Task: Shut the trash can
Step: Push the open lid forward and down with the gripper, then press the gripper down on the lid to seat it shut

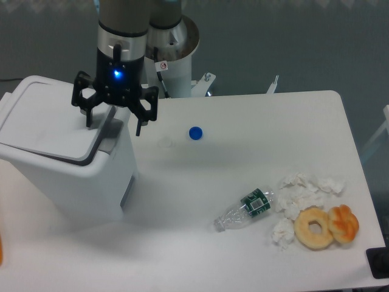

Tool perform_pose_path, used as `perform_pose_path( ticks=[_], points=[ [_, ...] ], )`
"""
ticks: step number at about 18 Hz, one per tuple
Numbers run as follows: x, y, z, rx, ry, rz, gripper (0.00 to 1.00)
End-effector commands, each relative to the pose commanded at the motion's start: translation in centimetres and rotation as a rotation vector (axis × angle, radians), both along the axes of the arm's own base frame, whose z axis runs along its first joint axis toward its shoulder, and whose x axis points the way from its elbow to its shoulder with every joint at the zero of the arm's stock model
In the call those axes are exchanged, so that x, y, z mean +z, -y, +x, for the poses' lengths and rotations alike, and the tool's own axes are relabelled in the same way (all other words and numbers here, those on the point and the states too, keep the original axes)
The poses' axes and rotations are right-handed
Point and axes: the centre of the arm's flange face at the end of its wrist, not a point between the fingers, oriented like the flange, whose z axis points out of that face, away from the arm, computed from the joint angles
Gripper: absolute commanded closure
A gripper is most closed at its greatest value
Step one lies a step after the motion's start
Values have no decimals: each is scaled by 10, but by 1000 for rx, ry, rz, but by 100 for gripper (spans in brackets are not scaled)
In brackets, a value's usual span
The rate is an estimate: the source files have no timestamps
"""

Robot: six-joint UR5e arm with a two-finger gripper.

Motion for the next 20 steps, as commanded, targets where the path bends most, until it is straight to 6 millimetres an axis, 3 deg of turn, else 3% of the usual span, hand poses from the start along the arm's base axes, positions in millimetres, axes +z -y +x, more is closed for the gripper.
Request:
perform_pose_path(
  ticks=[20],
  points=[
    [-11,-9,-8,9,4,-2,0]
  ],
)
